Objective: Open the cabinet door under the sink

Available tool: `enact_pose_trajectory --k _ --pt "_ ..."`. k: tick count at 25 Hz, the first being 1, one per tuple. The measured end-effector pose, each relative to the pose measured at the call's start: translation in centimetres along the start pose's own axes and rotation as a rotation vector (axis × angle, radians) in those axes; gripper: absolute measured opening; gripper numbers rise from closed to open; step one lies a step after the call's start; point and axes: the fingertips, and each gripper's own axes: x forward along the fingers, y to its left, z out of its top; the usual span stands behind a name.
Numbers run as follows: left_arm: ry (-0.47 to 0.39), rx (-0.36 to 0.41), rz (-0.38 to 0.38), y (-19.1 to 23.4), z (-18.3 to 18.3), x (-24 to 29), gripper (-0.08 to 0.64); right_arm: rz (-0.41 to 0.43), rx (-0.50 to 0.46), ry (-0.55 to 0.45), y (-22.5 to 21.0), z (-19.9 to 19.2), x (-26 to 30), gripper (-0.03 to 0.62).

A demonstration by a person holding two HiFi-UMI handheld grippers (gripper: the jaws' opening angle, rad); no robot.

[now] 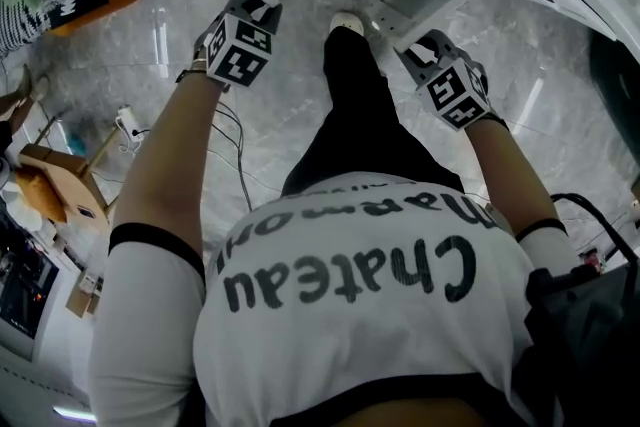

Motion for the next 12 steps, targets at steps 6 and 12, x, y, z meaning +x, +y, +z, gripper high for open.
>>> enact_pose_trajectory --k 6,12 --pt "0.016 -0.023 0.040 0.3 -1.4 -0.5 0.046 -0.008 -0.018 0.045 0.5 -2.2 -1.1 0.043" --pt "0.042 -0.009 0.058 0.5 -2.8 -1.0 0.046 -0.018 -0.023 0.085 0.7 -4.1 -2.3 0.043"
